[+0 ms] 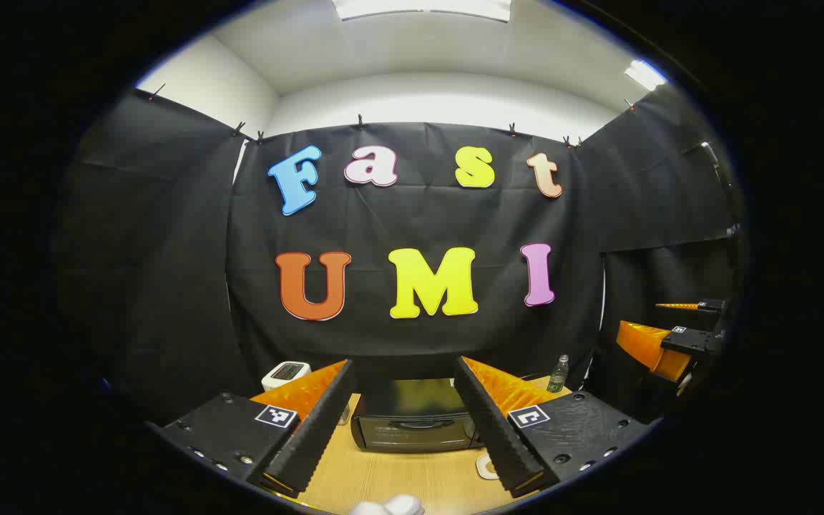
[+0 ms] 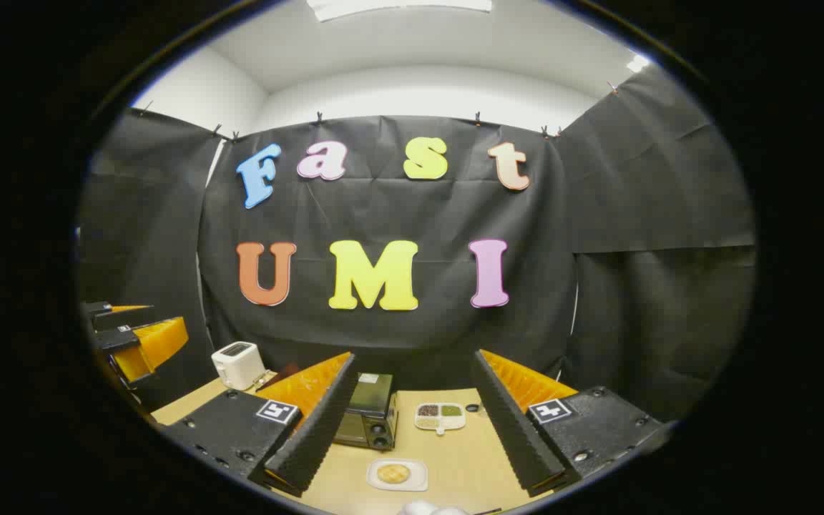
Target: Open the electric oven with the left hand, put the food in, and close the electric oven.
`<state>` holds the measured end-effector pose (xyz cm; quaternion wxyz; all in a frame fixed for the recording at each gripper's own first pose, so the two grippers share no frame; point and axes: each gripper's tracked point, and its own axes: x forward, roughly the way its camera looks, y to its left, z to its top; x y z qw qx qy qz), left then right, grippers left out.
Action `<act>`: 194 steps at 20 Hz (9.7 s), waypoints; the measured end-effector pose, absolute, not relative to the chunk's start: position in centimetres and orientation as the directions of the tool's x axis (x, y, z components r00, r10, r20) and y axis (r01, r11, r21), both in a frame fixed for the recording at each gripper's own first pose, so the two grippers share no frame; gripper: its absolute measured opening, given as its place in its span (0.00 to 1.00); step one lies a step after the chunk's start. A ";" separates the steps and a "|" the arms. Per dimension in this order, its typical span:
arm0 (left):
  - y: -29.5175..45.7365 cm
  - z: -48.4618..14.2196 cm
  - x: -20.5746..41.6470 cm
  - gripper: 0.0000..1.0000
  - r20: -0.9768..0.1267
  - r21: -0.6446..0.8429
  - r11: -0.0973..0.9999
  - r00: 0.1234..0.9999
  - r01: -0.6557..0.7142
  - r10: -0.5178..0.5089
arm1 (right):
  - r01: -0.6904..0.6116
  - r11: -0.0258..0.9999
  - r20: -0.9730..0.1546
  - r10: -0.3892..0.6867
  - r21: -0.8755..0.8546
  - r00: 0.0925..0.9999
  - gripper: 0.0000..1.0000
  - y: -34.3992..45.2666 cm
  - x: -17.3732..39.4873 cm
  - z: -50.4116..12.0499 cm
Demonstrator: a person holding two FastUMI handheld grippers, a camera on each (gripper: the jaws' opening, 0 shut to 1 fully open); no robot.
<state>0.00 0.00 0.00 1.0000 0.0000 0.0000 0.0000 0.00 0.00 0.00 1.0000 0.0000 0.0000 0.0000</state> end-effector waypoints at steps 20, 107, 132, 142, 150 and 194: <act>0.2 -1.0 1.9 0.92 0.023 0.040 0.999 1.000 -0.021 0.020 | 0.006 1.000 0.009 -0.006 -0.013 1.000 1.00 -0.1 0.8 -0.7; -3.6 -43.7 3.9 0.93 -0.634 -0.006 0.999 0.772 0.052 -0.044 | 0.026 1.000 -0.196 -0.027 -0.009 0.980 1.00 -4.4 0.3 -9.8; 0.4 -6.6 -0.4 0.93 -0.061 0.003 1.000 0.998 0.001 -0.001 | -0.095 0.994 -0.442 0.064 -0.047 0.895 1.00 2.1 3.2 -33.7; 2.0 -5.6 -0.7 0.93 -0.063 0.019 0.999 0.997 -0.041 0.042 | -0.072 0.997 -0.562 0.050 -0.018 0.826 1.00 4.6 8.7 -43.2; 3.6 -6.5 -0.3 0.93 -0.094 0.032 0.998 0.993 -0.061 0.064 | -0.057 0.998 -0.622 0.029 -0.024 0.783 1.00 6.0 11.9 -46.8; 9.7 -8.4 -0.2 0.93 -0.140 0.064 0.995 0.987 -0.070 0.079 | 0.112 0.723 -0.435 0.277 0.682 0.857 0.77 26.3 26.6 -39.5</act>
